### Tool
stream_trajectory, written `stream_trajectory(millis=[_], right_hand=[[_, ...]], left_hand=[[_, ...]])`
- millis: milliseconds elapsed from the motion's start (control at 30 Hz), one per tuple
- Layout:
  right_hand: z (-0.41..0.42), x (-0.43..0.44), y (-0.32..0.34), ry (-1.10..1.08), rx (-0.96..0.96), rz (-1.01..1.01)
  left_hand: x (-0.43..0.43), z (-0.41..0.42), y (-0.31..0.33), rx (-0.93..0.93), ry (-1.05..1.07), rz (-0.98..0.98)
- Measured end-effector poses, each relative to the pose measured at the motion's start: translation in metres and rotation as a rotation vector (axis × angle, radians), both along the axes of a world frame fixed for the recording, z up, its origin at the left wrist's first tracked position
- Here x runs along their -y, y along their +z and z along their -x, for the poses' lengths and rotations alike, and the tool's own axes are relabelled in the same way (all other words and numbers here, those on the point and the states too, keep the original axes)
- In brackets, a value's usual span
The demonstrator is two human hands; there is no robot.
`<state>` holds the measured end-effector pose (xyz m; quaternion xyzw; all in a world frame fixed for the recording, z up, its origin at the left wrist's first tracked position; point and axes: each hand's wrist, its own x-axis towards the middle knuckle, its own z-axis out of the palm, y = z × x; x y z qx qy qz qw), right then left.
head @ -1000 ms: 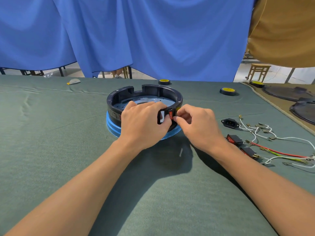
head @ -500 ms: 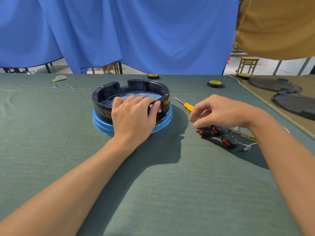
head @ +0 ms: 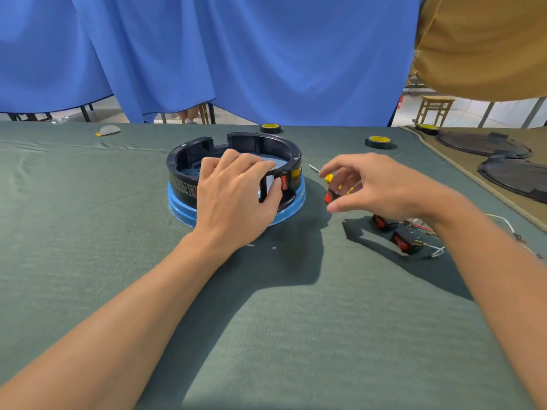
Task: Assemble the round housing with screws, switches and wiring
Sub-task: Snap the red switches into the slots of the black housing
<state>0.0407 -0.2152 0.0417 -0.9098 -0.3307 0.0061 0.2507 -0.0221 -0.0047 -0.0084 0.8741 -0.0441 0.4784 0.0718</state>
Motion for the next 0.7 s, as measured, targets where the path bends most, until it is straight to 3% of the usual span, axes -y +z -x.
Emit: stream_trajectory(millis=[133, 300, 567, 700], right_hand=[[0.007, -0.014, -0.004, 0.065, -0.041, -0.329], [0.014, -0.027, -0.010, 0.144, -0.065, -0.572], [0.022, -0.038, -0.018, 0.239, -0.234, -0.771], [0.023, -0.046, -0.023, 0.089, -0.162, -0.785]], left_hand=[[-0.001, 0.000, 0.002, 0.042, -0.115, -0.054], [-0.002, 0.001, 0.002, 0.014, -0.184, -0.086], [-0.007, 0.002, 0.004, 0.025, -0.136, -0.030], [-0.010, 0.002, 0.005, 0.027, -0.111, -0.055]])
